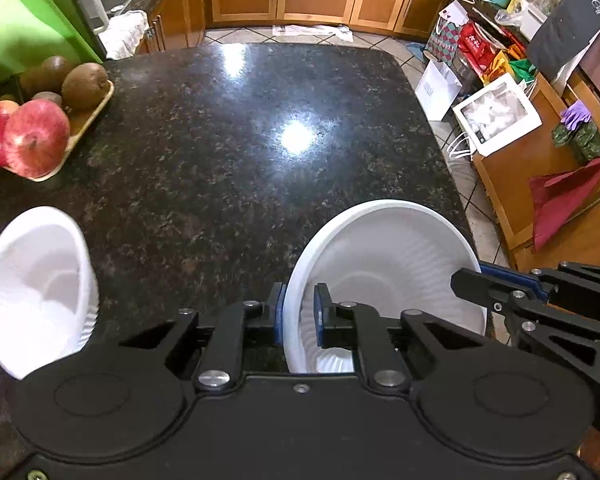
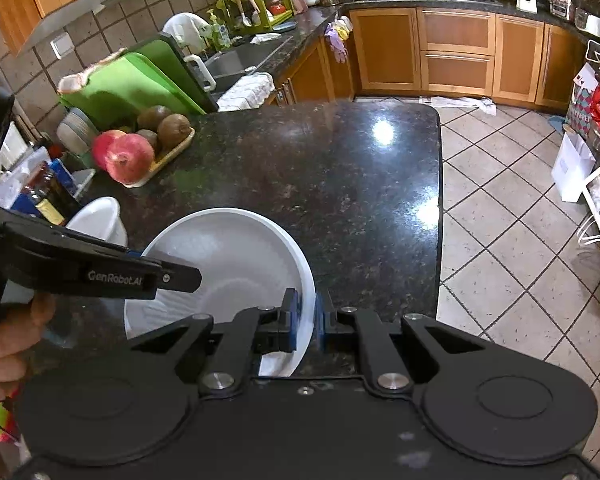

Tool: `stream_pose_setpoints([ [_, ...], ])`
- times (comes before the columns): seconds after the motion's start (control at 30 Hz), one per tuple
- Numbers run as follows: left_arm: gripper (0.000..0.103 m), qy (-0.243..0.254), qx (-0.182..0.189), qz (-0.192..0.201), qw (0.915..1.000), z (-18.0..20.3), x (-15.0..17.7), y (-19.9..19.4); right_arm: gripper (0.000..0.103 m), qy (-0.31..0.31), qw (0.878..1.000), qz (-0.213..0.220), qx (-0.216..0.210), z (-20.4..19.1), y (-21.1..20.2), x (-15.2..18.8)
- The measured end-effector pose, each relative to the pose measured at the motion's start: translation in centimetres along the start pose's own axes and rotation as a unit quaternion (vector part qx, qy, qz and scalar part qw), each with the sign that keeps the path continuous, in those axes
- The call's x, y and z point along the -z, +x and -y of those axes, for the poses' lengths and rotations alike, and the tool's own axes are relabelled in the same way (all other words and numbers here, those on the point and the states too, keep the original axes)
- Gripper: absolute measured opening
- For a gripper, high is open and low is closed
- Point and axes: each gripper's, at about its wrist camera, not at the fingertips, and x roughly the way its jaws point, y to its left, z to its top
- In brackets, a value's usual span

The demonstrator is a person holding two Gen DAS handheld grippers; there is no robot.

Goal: Organize plates and bowls
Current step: 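Lift the white bowls by the rim with the left tool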

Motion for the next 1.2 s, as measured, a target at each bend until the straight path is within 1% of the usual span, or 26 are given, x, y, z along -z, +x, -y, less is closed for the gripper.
stream_pose_setpoints([
  [0.23,0.019,0.001,-0.002,0.026,0.9997,-0.2,1.9,-3.9,0.011,-0.019,0.999,0.03,-0.001,-2.9,-4.7,0.9],
  [0.43,0.019,0.0,0.004,0.039,0.9992,-1.2,4.5,-7.7,0.011,-0.034,0.998,0.053,-0.013,-6.3,-9.3,2.2],
  [0.6,0.019,0.002,0.0,0.052,0.9987,-2.6,7.4,-11.1,0.011,-0.051,0.997,0.054,-0.028,-9.5,-11.8,4.4],
  [0.7,0.019,0.008,-0.009,0.055,0.9984,-3.4,8.9,-12.4,0.011,-0.054,0.997,0.046,-0.039,-11.1,-12.5,5.9],
  [0.83,0.019,0.02,-0.012,0.046,0.9987,-4.1,10.9,-12.9,0.013,-0.055,0.997,0.035,-0.04,-13.0,-12.5,8.2],
  [0.97,0.019,0.027,-0.016,0.03,0.999,-4.7,12.5,-12.2,0.013,-0.046,0.998,0.019,-0.036,-14.3,-12.0,10.4],
  [1.2,0.019,0.046,-0.009,0.0,0.9989,-5.4,14.6,-10.8,0.013,-0.032,0.999,-0.008,-0.034,-15.2,-11.1,12.5],
])
